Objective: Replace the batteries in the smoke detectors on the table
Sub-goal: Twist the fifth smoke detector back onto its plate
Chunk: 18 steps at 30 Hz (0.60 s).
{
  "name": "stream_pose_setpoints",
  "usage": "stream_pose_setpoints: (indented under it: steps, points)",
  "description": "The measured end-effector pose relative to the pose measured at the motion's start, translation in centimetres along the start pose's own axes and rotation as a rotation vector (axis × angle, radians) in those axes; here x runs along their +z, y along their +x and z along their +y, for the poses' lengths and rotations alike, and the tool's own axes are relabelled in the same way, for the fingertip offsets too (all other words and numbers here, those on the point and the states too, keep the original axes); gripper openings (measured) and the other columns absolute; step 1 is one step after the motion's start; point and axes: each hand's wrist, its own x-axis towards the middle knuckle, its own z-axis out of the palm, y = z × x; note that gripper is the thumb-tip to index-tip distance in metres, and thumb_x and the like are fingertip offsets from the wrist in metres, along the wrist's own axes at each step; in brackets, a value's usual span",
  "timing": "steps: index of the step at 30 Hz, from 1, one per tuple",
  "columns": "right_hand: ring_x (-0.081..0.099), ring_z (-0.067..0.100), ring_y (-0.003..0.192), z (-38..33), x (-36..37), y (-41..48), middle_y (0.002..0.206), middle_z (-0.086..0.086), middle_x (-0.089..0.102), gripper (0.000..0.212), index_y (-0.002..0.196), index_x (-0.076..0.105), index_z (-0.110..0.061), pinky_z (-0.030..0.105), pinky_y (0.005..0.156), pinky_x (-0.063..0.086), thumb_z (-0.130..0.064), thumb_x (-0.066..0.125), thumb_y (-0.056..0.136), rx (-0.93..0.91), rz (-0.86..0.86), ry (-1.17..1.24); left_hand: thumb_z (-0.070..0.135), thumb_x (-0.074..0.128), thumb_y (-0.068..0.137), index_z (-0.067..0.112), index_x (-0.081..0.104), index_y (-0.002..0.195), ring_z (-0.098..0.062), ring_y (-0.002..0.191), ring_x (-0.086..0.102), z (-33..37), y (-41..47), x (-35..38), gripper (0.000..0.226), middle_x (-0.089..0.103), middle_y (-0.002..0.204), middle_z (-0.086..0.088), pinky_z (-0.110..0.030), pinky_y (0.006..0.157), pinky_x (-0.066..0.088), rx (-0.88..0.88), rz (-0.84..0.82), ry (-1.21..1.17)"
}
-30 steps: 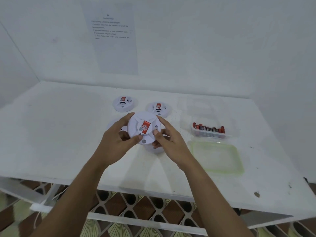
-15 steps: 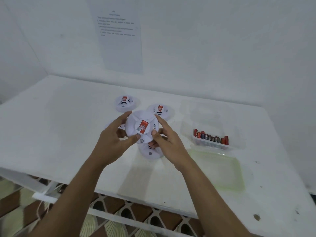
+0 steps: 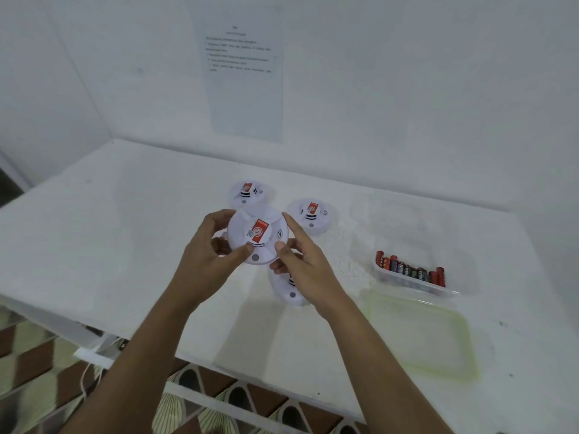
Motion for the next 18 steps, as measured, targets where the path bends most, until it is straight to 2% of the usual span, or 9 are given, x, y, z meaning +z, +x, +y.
stream_pose_setpoints:
  steps: [5, 11, 15, 18]
  points:
    - [0.068, 0.003, 0.084, -0.4, 1.9, 1.4, 0.117, 0.001, 0.066, 0.049, 0.149, 0.038, -0.041, 0.019, 0.082, 0.056, -0.026, 0.052, 0.105, 0.005, 0.003, -0.016, 0.03, 0.075, 0.077, 0.035, 0.051, 0.125, -0.017, 0.08, 0.066, -1.0, 1.1, -1.9, 0.054, 0.058, 0.122, 0.025, -0.032, 0.077, 0.057, -0.028, 0.007, 0.012]
    - [0.068, 0.007, 0.105, -0.2, 5.3, 4.3, 0.124, -0.011, 0.068, 0.05, 0.148, 0.041, -0.048, 0.037, 0.1, 0.055, -0.028, 0.053, 0.103, 0.022, 0.008, -0.069, 0.017, 0.076, 0.084, 0.034, 0.053, 0.124, -0.022, 0.08, 0.067, -2.6, 2.8, -5.5, 0.049, 0.059, 0.122, 0.023, -0.039, 0.082, 0.058, -0.055, 0.017, -0.003]
    - [0.068, 0.008, 0.105, -0.6, 8.1, 6.1, 0.124, -0.012, 0.068, 0.05, 0.149, 0.04, -0.047, 0.029, 0.092, 0.057, -0.03, 0.053, 0.103, 0.038, 0.011, -0.095, 0.017, 0.076, 0.083, 0.033, 0.053, 0.125, -0.019, 0.08, 0.069, -3.9, 4.3, -8.3, 0.05, 0.06, 0.122, 0.022, -0.039, 0.083, 0.058, -0.064, 0.019, -0.015]
    - [0.066, 0.004, 0.105, -0.8, 10.3, 7.6, 0.126, -0.016, 0.066, 0.048, 0.145, 0.042, -0.05, 0.03, 0.094, 0.054, -0.031, 0.053, 0.103, 0.048, 0.029, -0.106, 0.015, 0.076, 0.083, 0.034, 0.054, 0.124, -0.017, 0.081, 0.07, -4.7, 5.2, -10.2, 0.049, 0.061, 0.121, 0.023, -0.038, 0.084, 0.057, -0.062, 0.024, -0.028]
